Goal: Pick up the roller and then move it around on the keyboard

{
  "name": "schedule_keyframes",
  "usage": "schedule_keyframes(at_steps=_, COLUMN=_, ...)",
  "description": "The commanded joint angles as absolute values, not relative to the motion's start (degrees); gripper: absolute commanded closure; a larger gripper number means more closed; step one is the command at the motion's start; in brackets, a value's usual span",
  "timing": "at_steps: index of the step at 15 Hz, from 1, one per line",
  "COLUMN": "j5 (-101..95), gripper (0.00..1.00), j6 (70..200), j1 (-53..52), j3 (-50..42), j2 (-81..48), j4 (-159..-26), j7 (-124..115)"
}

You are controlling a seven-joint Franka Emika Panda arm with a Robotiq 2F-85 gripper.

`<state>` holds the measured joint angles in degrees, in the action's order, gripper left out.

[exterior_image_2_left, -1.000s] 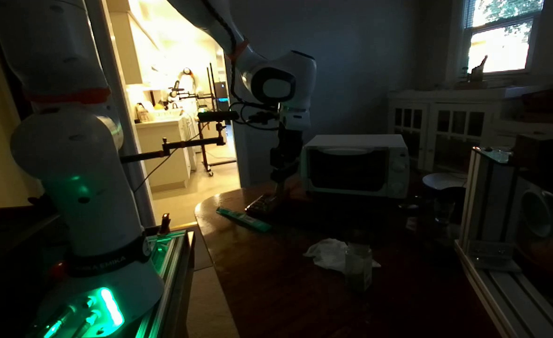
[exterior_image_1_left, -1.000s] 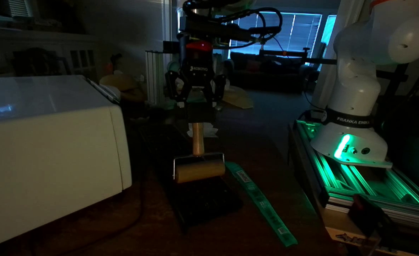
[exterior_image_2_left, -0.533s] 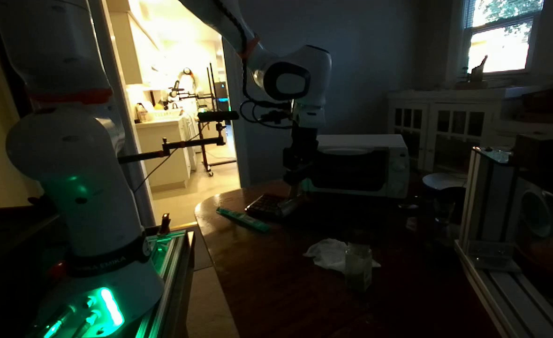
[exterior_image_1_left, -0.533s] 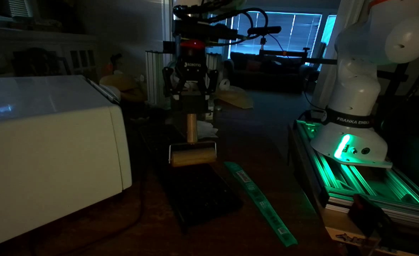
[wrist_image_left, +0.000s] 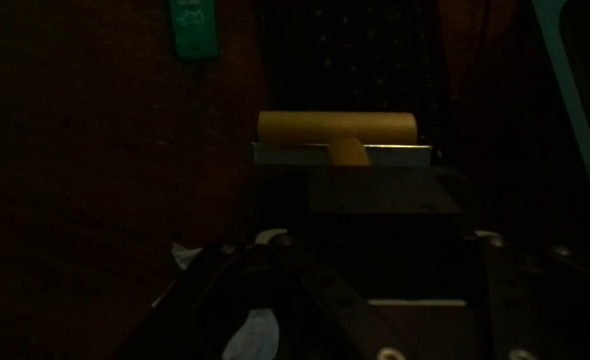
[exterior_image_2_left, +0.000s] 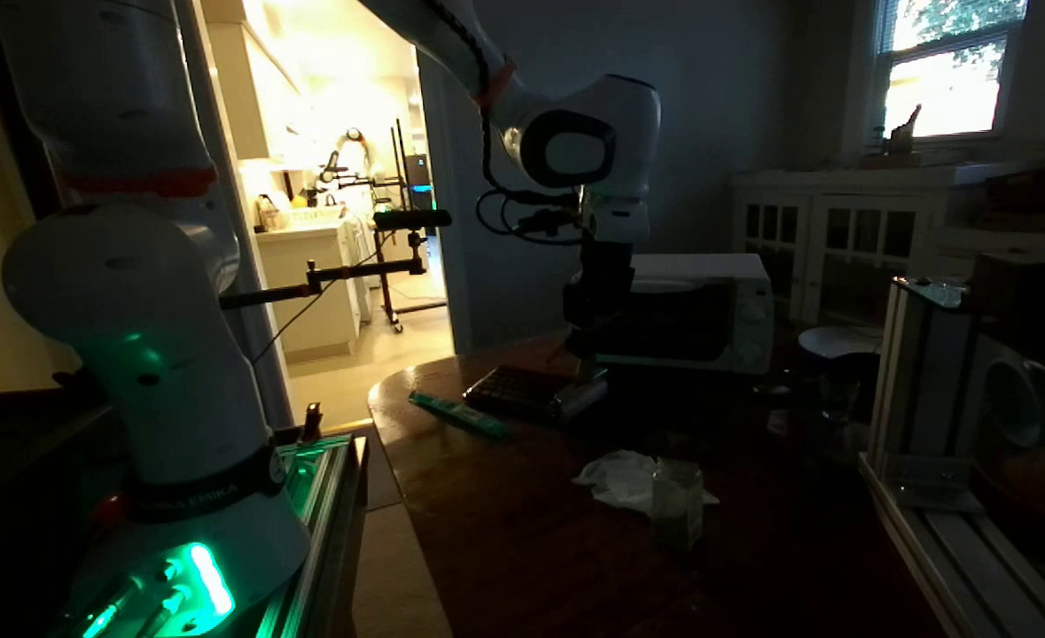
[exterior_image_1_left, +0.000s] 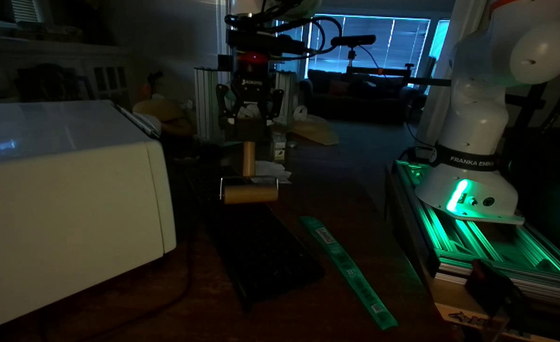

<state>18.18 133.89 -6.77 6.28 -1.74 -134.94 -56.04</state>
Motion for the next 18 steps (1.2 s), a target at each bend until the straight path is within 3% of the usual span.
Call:
schedule_keyframes(at_steps=1, j5=16.4, gripper=0.67, j6=135.7, j1=-6.0, j3=5.4, j2=-3.5, j4=-134.0, j7=-55.2)
schedule_keyframes(at_steps=9, j5=14.2, gripper=0.67, j6=132.3, j1=-5.3, j3=4.4, j2=3.7, j4=-136.0, j7=-57.9)
schedule_keyframes(at_steps=18, j5=4.8, gripper=0.67, j6=116.6, j1=-2.3, j3=5.3, j2=19.6, j4=-138.2, j7=-58.0)
